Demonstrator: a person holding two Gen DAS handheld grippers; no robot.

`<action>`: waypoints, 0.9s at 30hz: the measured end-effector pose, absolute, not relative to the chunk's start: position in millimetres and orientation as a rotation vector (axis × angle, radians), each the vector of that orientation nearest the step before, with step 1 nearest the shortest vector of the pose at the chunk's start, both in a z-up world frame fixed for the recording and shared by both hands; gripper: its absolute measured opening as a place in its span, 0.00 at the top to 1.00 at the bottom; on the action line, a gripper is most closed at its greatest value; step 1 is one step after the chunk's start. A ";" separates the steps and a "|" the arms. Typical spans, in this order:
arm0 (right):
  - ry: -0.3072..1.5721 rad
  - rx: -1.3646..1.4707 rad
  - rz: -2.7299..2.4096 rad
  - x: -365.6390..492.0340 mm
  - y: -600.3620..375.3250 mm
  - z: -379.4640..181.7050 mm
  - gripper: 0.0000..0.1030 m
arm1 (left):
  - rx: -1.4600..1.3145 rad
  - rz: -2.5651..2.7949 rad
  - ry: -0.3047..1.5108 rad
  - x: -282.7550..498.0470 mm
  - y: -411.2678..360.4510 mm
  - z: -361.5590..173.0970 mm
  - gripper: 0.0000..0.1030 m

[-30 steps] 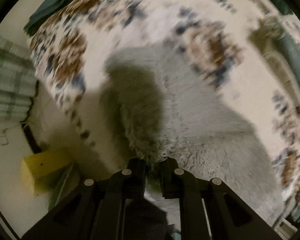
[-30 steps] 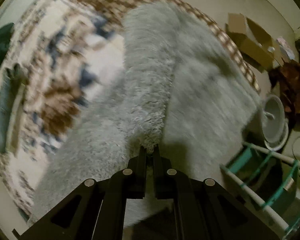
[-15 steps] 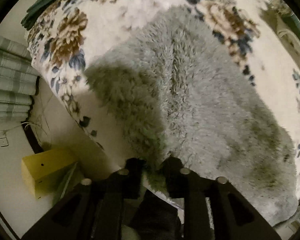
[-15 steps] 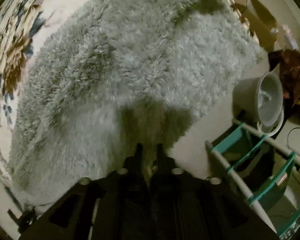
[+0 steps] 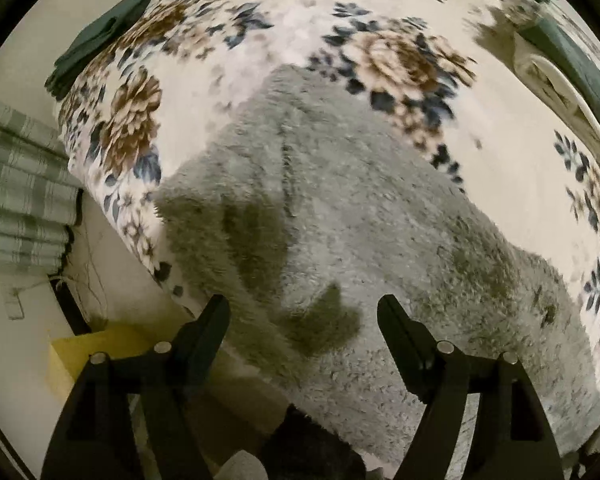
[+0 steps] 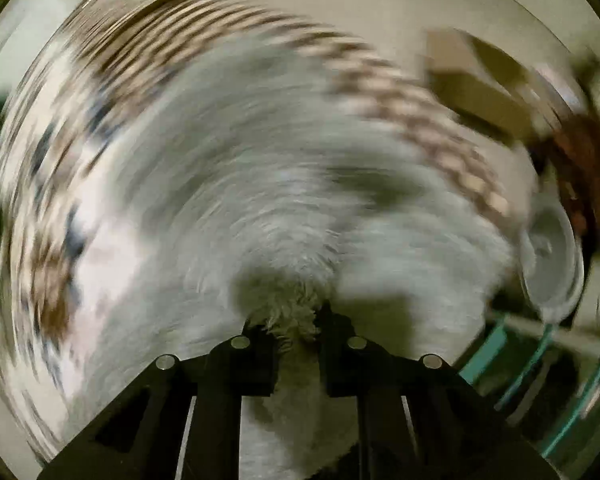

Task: Fold towel

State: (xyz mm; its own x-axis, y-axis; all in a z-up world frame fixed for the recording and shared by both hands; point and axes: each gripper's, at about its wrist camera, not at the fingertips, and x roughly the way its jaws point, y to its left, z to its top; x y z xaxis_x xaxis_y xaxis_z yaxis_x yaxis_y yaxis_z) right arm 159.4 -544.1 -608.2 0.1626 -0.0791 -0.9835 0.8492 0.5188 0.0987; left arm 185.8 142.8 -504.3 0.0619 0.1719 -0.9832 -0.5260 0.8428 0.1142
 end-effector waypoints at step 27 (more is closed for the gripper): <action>1.150 0.985 -0.762 75.6 -549.4 -614.3 0.96 | -0.236 0.525 1.501 155.6 111.6 -523.4 0.27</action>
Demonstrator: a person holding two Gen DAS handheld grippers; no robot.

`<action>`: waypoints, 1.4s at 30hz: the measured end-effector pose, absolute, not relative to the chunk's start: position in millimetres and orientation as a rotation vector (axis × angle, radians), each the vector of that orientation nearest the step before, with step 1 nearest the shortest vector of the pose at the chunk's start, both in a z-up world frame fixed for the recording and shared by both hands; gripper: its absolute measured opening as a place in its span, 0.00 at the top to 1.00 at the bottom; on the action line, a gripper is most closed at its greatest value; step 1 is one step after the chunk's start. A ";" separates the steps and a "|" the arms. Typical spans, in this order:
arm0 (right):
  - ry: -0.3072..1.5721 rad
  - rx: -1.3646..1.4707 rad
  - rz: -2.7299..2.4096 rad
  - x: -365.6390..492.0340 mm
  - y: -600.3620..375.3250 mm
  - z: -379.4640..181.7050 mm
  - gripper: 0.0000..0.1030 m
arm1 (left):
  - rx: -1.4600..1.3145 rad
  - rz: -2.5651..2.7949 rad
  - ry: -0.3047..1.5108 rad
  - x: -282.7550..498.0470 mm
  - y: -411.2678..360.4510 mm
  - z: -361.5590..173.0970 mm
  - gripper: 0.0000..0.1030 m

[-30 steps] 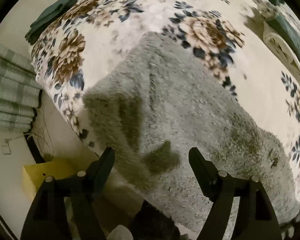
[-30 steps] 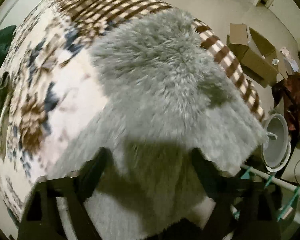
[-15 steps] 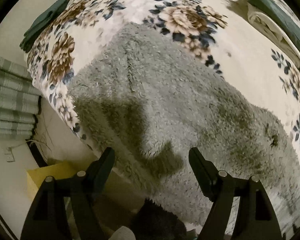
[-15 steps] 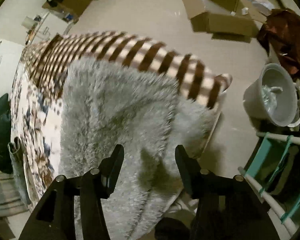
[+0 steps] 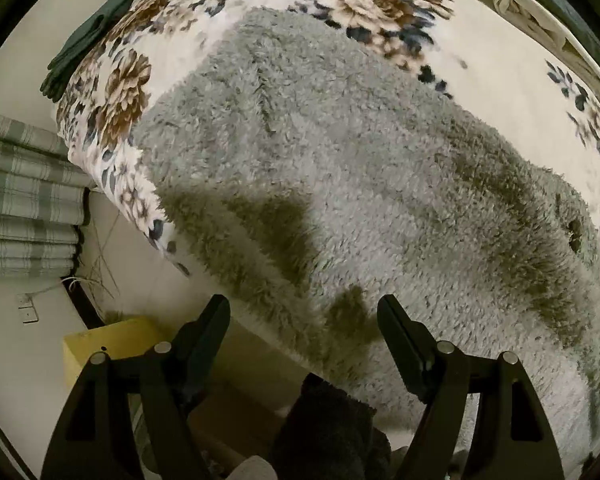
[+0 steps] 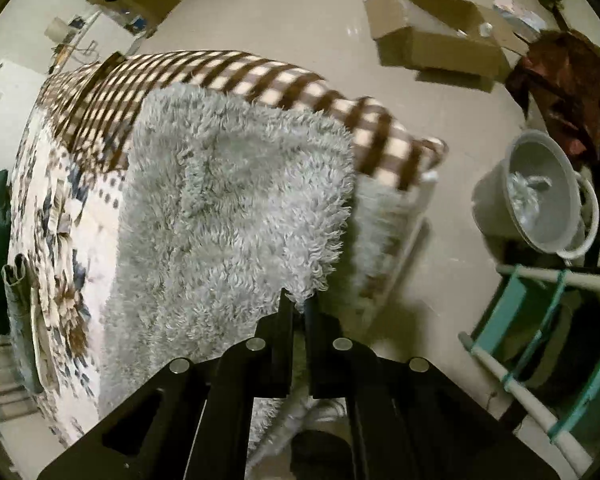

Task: Fold towel

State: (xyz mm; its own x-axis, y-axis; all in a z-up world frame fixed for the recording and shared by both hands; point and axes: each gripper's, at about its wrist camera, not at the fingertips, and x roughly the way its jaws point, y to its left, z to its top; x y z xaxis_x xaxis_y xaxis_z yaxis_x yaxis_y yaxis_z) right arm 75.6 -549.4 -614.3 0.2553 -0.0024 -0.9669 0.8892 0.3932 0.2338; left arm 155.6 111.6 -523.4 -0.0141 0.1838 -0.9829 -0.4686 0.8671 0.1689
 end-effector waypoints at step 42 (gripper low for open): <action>1.584 0.743 -0.214 159.9 -203.3 -603.0 0.52 | -0.313 0.408 1.432 127.8 234.9 -488.6 0.69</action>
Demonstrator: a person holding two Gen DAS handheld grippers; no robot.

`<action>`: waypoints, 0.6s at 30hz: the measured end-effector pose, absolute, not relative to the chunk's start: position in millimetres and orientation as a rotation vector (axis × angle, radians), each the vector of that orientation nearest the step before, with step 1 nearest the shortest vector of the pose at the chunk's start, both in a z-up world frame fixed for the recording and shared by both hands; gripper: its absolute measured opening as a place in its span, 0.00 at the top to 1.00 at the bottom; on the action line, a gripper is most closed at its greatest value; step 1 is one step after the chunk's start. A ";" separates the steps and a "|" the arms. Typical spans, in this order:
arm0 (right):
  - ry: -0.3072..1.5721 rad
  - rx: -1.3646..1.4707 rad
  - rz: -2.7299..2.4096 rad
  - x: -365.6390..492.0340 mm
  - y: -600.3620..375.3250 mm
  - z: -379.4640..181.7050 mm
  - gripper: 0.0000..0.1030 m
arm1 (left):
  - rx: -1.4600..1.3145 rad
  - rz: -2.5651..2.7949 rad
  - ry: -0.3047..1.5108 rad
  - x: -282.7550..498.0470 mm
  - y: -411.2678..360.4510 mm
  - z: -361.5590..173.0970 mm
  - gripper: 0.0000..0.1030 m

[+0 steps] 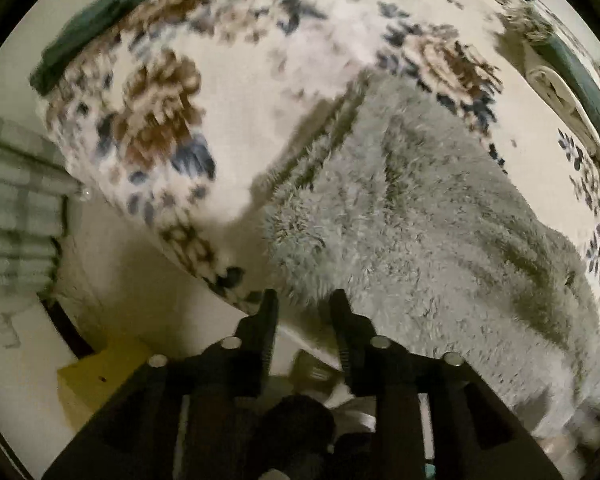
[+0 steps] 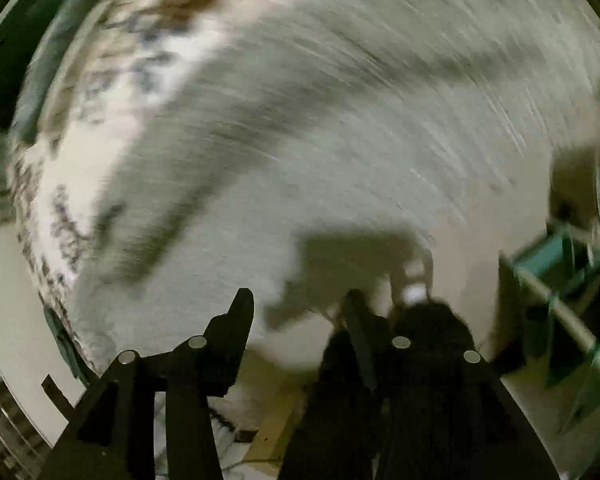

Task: Fold towel

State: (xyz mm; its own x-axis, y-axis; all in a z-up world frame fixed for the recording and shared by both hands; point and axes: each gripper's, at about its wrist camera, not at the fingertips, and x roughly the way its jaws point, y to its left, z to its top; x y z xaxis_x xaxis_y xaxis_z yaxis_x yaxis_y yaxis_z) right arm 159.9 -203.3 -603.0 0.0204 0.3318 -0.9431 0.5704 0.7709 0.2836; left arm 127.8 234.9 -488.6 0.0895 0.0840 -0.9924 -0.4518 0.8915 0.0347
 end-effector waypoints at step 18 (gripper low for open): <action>1.505 -0.027 0.093 423.7 -46.8 -624.2 0.54 | -0.199 0.257 1.411 182.1 162.9 -498.2 0.29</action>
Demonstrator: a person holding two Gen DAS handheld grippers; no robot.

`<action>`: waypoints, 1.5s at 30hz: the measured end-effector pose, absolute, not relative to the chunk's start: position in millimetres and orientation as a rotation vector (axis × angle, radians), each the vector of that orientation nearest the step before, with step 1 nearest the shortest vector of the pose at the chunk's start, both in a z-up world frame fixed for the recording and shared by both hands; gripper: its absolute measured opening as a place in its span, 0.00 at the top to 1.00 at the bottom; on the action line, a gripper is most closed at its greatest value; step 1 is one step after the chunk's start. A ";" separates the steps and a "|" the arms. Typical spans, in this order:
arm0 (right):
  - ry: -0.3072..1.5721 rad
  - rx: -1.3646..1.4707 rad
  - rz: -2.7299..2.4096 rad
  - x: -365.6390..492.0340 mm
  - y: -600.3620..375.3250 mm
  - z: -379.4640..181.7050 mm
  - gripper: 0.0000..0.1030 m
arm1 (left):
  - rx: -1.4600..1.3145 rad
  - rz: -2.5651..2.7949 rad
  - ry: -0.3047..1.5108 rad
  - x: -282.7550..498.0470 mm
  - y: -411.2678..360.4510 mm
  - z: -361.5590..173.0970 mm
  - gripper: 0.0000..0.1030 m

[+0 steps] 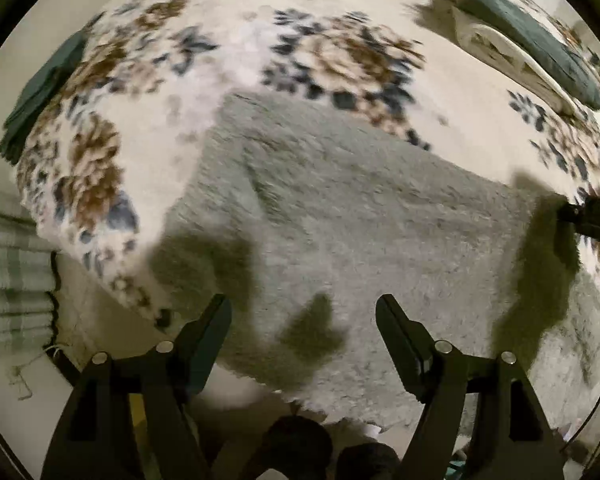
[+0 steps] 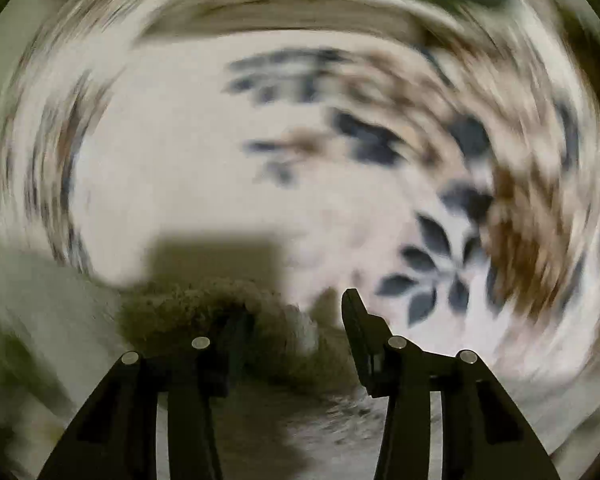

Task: Fold towel

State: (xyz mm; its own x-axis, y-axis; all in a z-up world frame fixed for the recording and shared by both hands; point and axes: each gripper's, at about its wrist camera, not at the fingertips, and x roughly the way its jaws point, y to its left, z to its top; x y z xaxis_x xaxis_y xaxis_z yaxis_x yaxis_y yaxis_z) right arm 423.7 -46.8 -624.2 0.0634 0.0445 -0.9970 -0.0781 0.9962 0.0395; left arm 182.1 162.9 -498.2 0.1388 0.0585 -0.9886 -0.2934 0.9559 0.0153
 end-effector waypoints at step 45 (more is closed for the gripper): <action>1.501 0.640 -0.044 279.1 -318.8 -622.2 0.75 | 0.192 -0.110 1.406 293.5 -58.1 -533.6 0.29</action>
